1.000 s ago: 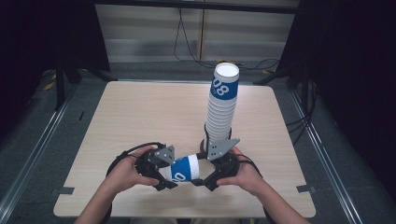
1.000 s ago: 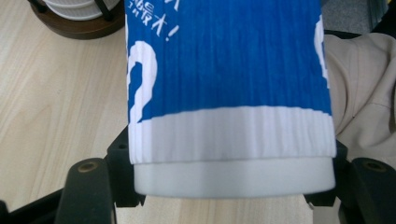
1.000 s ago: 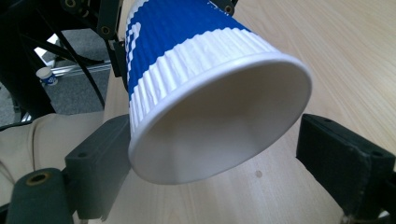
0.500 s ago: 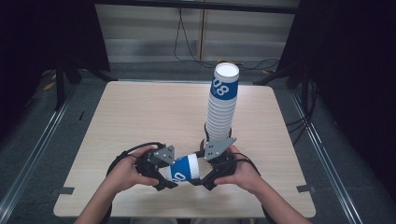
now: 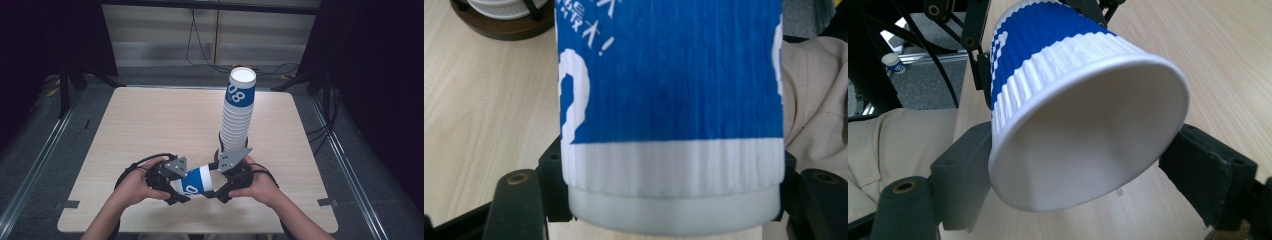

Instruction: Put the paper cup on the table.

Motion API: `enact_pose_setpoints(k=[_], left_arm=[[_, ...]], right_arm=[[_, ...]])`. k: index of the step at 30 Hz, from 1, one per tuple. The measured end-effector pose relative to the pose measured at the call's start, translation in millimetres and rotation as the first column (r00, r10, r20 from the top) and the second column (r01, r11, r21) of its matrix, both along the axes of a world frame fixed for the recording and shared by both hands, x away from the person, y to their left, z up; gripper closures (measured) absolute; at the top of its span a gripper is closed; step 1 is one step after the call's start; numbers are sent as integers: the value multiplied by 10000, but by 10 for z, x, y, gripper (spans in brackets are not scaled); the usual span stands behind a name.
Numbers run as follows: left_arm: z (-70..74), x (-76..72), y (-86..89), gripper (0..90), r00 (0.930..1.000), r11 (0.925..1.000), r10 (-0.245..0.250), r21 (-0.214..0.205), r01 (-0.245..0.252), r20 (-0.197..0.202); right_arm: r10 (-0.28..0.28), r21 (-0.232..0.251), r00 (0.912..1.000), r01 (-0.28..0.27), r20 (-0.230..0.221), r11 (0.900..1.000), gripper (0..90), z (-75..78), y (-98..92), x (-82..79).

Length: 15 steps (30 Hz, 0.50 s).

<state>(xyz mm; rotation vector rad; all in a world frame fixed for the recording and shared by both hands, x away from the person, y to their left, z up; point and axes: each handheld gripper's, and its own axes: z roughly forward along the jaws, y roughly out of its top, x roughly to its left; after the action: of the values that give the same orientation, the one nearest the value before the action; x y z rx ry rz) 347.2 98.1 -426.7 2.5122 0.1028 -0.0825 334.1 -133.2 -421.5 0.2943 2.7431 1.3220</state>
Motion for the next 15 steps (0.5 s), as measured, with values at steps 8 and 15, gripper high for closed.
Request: enact_pose_setpoints(k=[8, 15], left_arm=[[-4, 21, -5, 308, 9999, 9999, -132, -34, 132, 54], [-28, 25, -22, 221, 9997, 9997, 226, -80, -226, 19]], right_arm=[[-53, -238, 10000, 52, -61, 9997, 188, 8, -8, 3], [-73, -454, 9999, 66, -137, 9989, 203, 29, -3, -7]])
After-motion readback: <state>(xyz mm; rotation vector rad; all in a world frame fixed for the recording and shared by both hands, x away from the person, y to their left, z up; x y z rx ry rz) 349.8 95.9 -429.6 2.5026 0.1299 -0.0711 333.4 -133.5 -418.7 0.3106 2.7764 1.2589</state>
